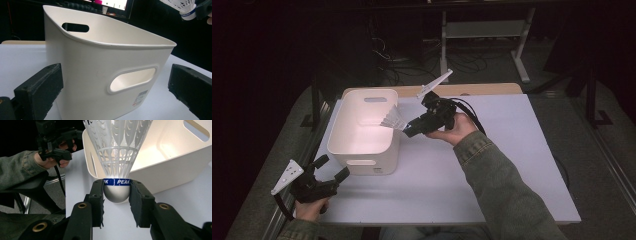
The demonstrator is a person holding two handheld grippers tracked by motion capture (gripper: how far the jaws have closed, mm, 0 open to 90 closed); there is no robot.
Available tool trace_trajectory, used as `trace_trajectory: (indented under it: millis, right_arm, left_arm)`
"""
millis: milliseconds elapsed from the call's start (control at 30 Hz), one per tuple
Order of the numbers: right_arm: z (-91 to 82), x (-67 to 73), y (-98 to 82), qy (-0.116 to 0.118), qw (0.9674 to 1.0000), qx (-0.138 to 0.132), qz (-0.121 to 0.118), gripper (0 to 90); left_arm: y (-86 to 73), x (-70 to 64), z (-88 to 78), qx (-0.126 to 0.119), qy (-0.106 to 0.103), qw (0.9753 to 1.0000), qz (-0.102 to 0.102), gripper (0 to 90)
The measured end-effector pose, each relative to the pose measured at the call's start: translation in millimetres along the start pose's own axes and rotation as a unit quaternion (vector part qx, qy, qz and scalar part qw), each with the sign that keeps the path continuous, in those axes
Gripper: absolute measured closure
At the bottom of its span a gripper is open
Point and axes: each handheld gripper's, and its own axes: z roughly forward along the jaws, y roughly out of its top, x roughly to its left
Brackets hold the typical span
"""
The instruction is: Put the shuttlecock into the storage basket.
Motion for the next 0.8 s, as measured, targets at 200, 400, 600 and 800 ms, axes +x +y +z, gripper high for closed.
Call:
trace_trajectory:
  millis: [200,400,600,800]
  right_arm:
    - [6.9,-0.9,6.0,0.005,0.9999,-0.009,0.006,63.5]
    - [14.2,2.6,14.0,0.007,0.9999,-0.013,0.005,63.6]
    - [21.8,4.6,19.1,0.011,0.9998,-0.015,0.004,63.5]
    - [31.6,2.3,22.0,0.011,0.9997,-0.014,0.014,63.6]
  left_arm:
    - [-0.1,0.7,-0.3,-0.001,-0.001,1.0000,-0.001,0.0]
    - [0.2,0.4,-0.9,-0.001,-0.002,1.0000,0.002,0.0]
    - [0.0,-0.2,-1.1,-0.004,-0.001,1.0000,-0.006,0.0]
    - [-0.2,-0.7,-0.6,-0.012,-0.003,0.9999,-0.012,0.0]
